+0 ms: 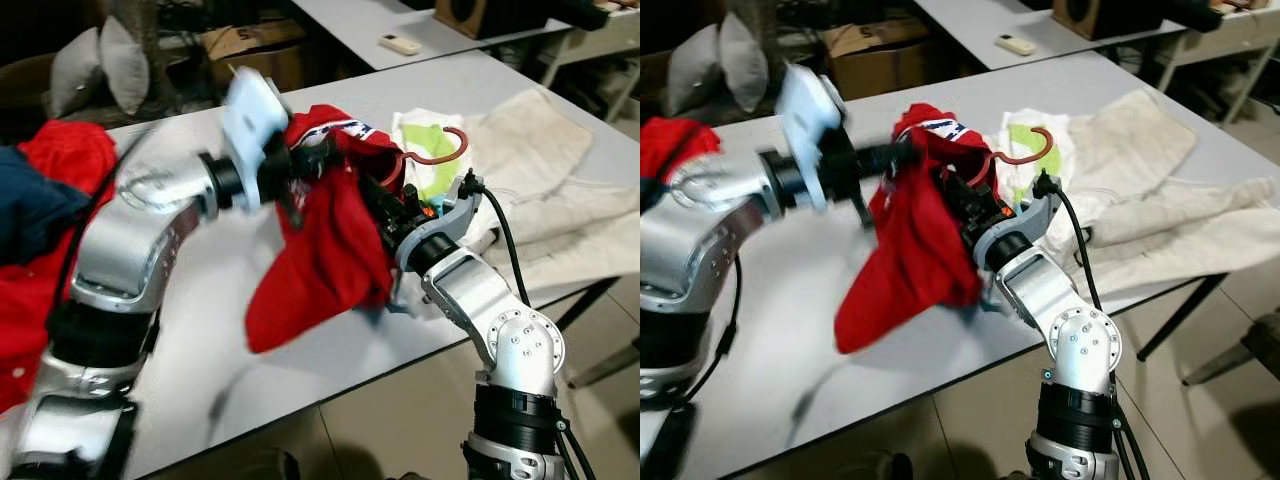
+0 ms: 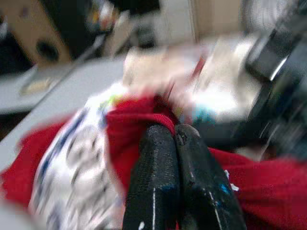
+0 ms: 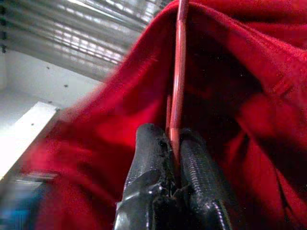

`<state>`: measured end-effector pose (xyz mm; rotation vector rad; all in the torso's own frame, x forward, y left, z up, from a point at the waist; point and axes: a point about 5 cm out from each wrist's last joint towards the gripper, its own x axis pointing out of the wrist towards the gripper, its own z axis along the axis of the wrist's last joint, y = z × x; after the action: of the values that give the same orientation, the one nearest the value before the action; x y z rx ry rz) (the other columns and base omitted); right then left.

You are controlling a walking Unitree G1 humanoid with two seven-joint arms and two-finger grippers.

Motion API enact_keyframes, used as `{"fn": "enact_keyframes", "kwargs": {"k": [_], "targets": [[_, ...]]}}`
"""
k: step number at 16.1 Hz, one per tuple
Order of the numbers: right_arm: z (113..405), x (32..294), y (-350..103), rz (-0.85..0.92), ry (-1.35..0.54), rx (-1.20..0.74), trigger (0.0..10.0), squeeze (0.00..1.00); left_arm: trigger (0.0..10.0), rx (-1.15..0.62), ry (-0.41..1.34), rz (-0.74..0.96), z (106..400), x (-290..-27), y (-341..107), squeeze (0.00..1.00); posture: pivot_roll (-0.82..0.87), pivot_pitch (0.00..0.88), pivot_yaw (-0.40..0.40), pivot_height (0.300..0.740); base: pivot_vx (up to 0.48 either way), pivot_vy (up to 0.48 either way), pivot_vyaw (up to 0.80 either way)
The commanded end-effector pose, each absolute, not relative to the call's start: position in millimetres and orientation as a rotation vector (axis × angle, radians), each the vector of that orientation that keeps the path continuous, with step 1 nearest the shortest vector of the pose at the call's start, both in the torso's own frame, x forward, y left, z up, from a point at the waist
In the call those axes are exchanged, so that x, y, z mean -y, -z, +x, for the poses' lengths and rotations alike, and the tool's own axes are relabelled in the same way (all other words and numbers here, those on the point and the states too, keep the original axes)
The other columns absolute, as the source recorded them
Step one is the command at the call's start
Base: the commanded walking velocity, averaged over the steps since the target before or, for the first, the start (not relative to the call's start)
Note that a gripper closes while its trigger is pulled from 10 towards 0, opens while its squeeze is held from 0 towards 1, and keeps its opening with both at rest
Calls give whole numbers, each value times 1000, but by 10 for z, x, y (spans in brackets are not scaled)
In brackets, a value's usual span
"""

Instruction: Hang hanger

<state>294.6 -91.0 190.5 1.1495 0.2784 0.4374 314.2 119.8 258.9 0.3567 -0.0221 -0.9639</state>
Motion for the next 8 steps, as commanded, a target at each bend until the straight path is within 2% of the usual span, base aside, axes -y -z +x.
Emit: {"fn": "enact_keyframes", "kwargs": {"k": [1, 3, 5, 7, 8], "targets": [[2913, 905, -1982, 1212, -444, -233, 10000, 0, 10000, -32, 897, 420, 3172, -1294, -2540, 1000, 80, 2, 77, 740, 0, 0, 0], [2906, 922, -1975, 1216, -435, -228, 10000, 0, 10000, -59, 864, 388, 3181, -1403, -2556, 1000, 85, 10, 69, 740, 0, 0, 0], [2883, 942, -1944, 1186, -426, -244, 10000, 0, 10000, -122, 976, 266, 2968, -1541, -2639, 1000, 85, 20, 72, 740, 0, 0, 0], [2868, 968, -1900, 1161, -425, -254, 10000, 0, 10000, -173, 1000, 225, 2871, -1656, -2577, 1000, 82, 13, 85, 740, 0, 0, 0], [2859, 1001, -1856, 1148, -418, -258, 10000, 0, 10000, -183, 1013, 147, 2798, -1731, -2566, 1000, 83, 1, 95, 740, 0, 0, 800]]}}
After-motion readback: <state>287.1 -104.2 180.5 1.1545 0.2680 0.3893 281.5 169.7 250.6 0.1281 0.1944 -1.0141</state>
